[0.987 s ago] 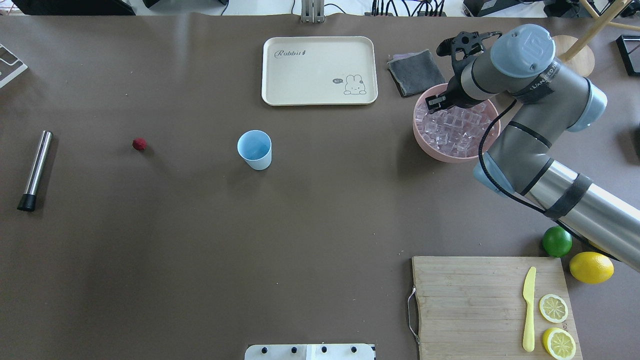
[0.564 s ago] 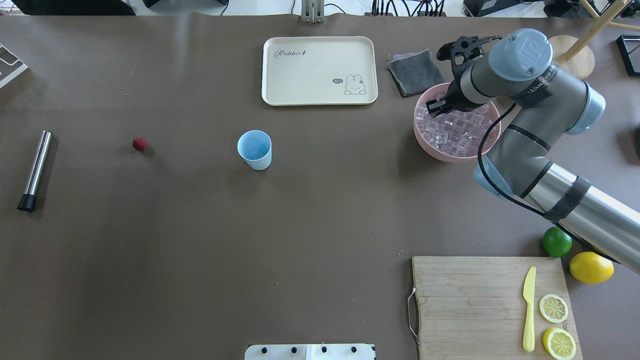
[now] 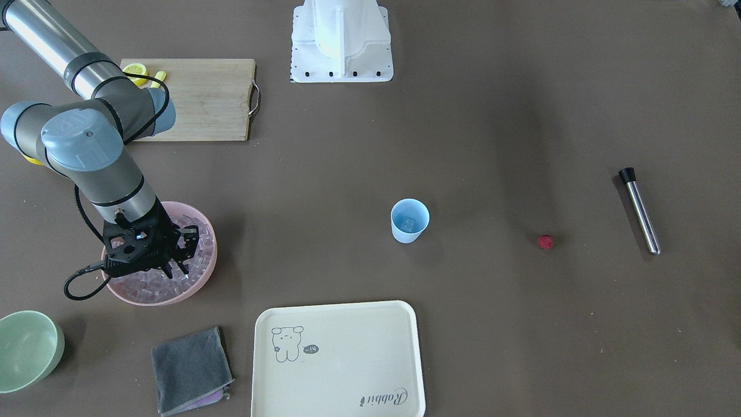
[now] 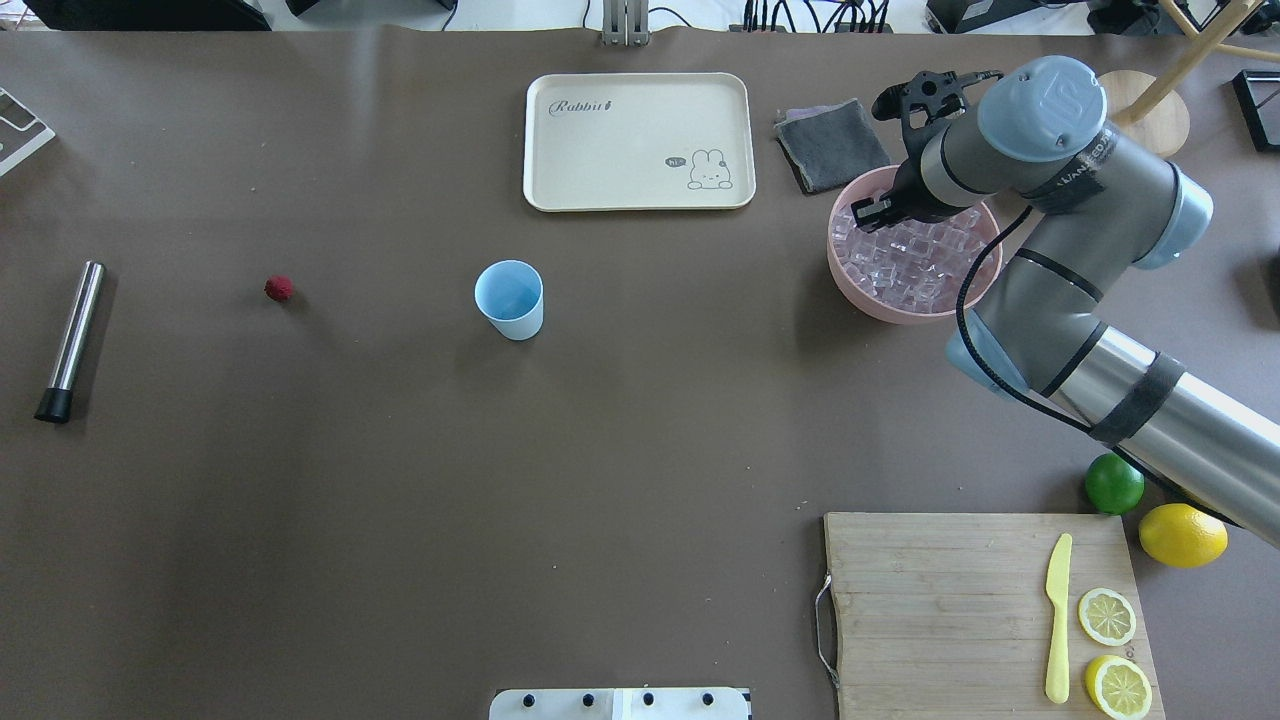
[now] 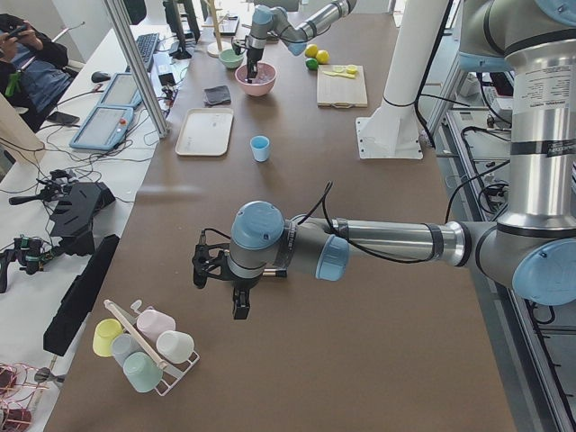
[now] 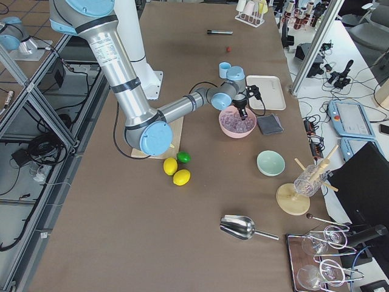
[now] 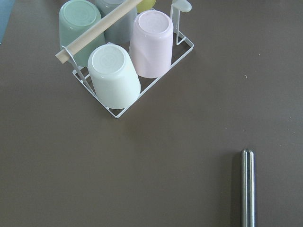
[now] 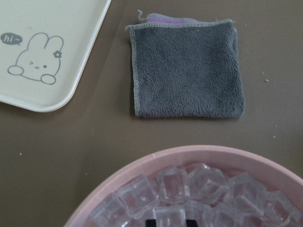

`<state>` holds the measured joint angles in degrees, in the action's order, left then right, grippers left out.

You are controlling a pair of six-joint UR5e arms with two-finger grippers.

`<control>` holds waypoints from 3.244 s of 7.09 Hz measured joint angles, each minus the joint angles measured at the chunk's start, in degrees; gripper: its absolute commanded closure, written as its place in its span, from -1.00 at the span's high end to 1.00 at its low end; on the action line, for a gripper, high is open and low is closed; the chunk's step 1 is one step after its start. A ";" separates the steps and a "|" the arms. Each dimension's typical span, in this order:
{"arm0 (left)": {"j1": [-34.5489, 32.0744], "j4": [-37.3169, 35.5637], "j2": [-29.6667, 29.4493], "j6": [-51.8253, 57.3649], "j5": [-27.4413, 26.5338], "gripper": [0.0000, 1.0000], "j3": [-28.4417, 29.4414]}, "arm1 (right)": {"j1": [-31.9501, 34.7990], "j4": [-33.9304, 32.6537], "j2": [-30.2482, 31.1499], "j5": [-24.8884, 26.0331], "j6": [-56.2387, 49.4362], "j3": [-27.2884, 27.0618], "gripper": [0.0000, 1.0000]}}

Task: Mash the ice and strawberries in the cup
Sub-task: 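Carry the ice cube to the light-blue cup and release it, then move the right gripper back over the pink bowl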

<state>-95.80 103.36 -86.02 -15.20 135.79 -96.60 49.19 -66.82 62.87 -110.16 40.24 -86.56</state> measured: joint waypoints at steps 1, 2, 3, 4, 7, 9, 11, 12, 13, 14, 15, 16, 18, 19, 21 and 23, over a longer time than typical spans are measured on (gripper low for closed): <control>0.00 0.00 0.03 0.00 0.00 0.97 0.01 | 0.82 -3.67 -0.42 -0.89 -0.01 -3.44 -0.81; 0.00 0.00 0.06 0.00 0.00 0.97 0.00 | 1.40 -9.63 -1.90 -2.25 0.43 -7.81 -0.81; 0.00 0.00 0.06 0.00 0.00 0.97 0.08 | 0.01 -14.58 -4.89 -1.13 3.21 -10.79 -0.81; 0.00 0.00 0.06 0.00 0.00 0.97 0.11 | -4.16 -17.04 -9.12 3.77 8.39 -11.16 -0.83; -0.04 -0.01 -0.05 -0.05 0.00 0.97 -0.10 | -15.64 -20.81 -27.45 14.72 25.22 -0.60 -0.90; -0.01 -0.08 -0.10 -0.35 0.00 0.97 -0.16 | -19.24 -20.82 -35.24 18.51 30.52 7.02 -0.84; -0.02 -0.09 -0.15 -0.41 0.00 0.97 0.05 | -20.81 -16.82 -36.14 21.32 31.33 10.25 -0.67; -0.05 -0.11 -0.11 -0.38 0.00 0.97 0.15 | -21.27 -14.23 -35.90 21.79 31.37 11.75 -0.49; -0.06 -0.14 -0.09 -0.36 0.00 0.97 0.26 | -21.74 -12.90 -35.59 22.02 31.38 12.44 -0.08; -0.04 -0.19 -0.10 -0.36 0.00 0.97 0.39 | -22.17 -12.31 -35.26 22.38 31.39 12.67 0.69; -0.01 -0.23 -0.09 -0.35 0.00 0.97 0.51 | -22.53 -12.06 -35.04 22.86 31.32 12.62 0.97; -0.02 -0.25 -0.06 -0.35 0.00 0.97 0.60 | -22.67 -11.95 -34.98 23.10 31.10 12.50 0.99; -0.08 -0.26 -0.03 -0.30 0.00 0.97 0.62 | -22.09 -12.15 -34.65 22.20 30.72 11.24 0.99; -0.08 -0.23 -0.03 -0.29 0.00 0.97 0.65 | -20.53 -12.35 -32.90 19.91 29.79 9.22 0.99; -0.12 -0.12 0.03 -0.34 0.04 0.97 0.41 | -14.47 -12.42 -24.26 14.31 24.41 1.86 0.98; -0.16 -0.09 0.06 -0.35 2.24 0.97 0.52 | -5.99 -17.47 -17.58 8.06 18.38 -3.74 0.96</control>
<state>-95.96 103.27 -85.96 -15.56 138.03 -96.08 43.21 -84.29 45.29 -102.10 58.62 -90.30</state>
